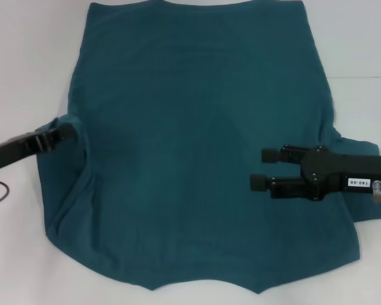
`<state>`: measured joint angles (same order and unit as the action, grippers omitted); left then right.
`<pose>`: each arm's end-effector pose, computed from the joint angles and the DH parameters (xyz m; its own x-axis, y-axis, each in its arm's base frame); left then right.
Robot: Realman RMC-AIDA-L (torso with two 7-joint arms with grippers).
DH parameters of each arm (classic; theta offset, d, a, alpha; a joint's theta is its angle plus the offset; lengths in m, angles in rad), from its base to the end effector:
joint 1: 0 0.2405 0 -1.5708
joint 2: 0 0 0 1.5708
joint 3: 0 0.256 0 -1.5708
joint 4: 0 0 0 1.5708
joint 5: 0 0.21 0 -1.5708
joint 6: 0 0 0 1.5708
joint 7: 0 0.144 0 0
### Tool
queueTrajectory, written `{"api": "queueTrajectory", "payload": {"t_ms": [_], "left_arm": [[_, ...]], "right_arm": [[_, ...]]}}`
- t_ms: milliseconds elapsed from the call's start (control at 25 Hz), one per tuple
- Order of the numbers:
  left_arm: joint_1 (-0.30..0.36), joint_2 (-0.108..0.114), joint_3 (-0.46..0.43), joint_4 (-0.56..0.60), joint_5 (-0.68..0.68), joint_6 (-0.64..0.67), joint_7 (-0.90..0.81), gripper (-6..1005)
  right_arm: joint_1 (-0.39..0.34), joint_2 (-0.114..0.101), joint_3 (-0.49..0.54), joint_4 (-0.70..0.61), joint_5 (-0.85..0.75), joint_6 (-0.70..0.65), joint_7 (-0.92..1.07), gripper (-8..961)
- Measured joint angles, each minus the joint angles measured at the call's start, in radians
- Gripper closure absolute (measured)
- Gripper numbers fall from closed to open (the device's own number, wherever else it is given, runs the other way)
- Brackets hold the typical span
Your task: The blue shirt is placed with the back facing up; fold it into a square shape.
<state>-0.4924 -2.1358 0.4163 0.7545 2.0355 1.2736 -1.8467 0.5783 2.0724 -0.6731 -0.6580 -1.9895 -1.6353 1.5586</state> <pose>-0.3127 0.3541 0.0391 0.3399 0.5726 0.7461 0.9226 -0.3568 -0.1466 0.2398 0.3360 0.0046 0.7113 -0.4474 -0.5421 -0.5276 -0.8494 0.0088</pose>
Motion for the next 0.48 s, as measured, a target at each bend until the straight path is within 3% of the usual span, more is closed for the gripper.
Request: {"api": "queueTrajectory", "payload": {"t_ms": [120, 480], "left_arm": [[0.001, 0.019, 0.001, 0.008, 0.007, -0.028, 0.0, 993], [0.005, 0.044, -0.004, 0.044, 0.059, -0.104, 0.002, 992]], "right_arm": [[0.0, 0.0, 0.001, 0.0, 0.001, 0.001, 0.0, 43], [-0.003, 0.0, 0.003, 0.0, 0.002, 0.003, 0.0, 43]]}}
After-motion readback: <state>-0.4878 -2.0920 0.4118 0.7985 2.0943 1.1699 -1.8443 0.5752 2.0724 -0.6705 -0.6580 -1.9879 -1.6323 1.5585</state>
